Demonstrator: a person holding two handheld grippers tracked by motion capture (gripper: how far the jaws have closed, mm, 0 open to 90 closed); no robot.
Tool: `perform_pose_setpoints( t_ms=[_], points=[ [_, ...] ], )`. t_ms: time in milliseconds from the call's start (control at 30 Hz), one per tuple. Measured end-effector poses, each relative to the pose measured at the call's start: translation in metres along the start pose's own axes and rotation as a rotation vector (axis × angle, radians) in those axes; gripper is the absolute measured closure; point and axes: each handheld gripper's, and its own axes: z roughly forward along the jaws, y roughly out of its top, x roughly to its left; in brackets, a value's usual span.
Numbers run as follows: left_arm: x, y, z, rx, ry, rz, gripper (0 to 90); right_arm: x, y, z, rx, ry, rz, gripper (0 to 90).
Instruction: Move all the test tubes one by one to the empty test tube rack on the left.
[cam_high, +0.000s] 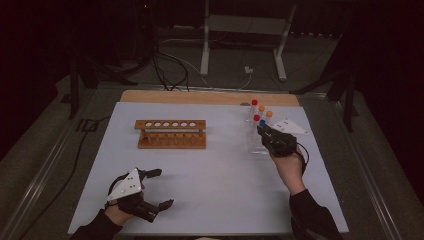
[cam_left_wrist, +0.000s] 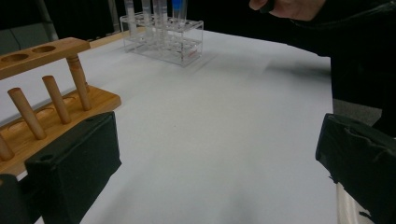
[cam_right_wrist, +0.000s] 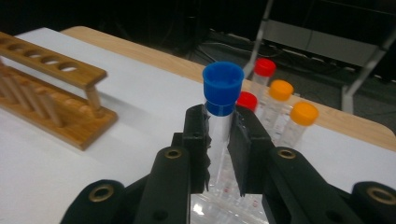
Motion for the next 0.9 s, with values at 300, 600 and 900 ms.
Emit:
perform_pose_setpoints(
  t_ms=[300,600,900],
  points=[
    [-0.001,0.009,0.003,0.007,0.01,0.0,0.6,0.015,0.003,-0.005,-0.001,0.072,-0.014,76.6],
    [0.0,0.034,0.015,-0.008,0.002,-0.028,0.5,0.042,-0.007,0.0,0.041,0.18,-0.049,76.6],
    [0.004,0.056,0.035,-0.001,-0.06,-0.032,0.6,0.065,-0.014,0.003,0.072,0.262,-0.08,76.6]
  ],
)
